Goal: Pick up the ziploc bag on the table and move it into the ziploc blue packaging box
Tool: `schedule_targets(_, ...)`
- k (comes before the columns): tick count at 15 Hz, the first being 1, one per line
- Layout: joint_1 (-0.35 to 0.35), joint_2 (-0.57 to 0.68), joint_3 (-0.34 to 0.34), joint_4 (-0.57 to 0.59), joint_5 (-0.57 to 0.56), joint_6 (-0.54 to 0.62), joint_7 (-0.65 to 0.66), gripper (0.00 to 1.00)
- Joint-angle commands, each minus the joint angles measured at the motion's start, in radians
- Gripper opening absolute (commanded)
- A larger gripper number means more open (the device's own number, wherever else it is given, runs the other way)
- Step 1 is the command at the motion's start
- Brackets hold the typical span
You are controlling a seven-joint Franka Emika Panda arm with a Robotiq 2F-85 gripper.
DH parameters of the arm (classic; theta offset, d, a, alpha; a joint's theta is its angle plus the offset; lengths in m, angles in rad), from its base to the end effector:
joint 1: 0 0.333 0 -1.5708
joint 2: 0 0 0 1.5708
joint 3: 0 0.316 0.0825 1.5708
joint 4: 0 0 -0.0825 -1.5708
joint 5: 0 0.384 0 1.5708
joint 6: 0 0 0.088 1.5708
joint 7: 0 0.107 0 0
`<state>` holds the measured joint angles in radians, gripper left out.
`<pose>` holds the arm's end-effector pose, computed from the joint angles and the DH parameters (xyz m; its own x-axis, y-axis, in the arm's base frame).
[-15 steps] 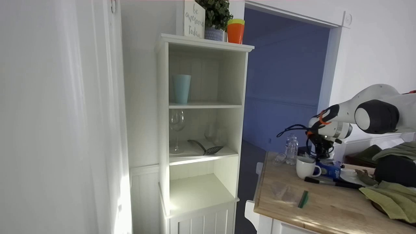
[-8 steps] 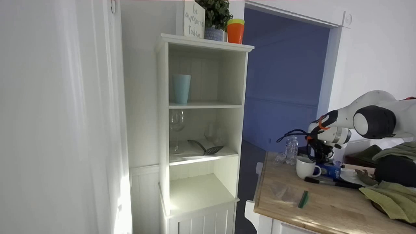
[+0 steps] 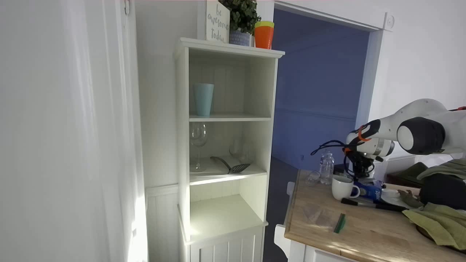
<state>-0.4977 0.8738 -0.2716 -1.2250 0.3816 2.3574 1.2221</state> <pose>0.6079 -0.4927 0.2847 -0.5007 -0.8653 -0.0245 -0.8205 0.4834 -0.3051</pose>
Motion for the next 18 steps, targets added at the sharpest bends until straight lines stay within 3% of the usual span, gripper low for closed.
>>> schedule_targets(1, -0.001, -0.079, -0.020, -0.013, -0.020, -0.125, 0.006, 0.00)
schedule_targets(4, -0.012, -0.129, -0.023, -0.019, -0.018, -0.245, -0.040, 0.00)
schedule_targets(6, -0.020, -0.192, -0.012, -0.056, -0.021, -0.355, -0.142, 0.00)
schedule_targets(14, 0.054, -0.538, -0.029, -0.423, -0.096, -0.358, -0.577, 0.00)
schedule_targets(15, 0.060, -0.581, -0.029, -0.468, -0.115, -0.357, -0.625, 0.26)
schedule_targets(16, 0.077, -0.618, -0.042, -0.506, -0.127, -0.358, -0.676, 0.27)
schedule_targets(18, 0.095, -0.703, -0.051, -0.599, -0.167, -0.353, -0.772, 0.40)
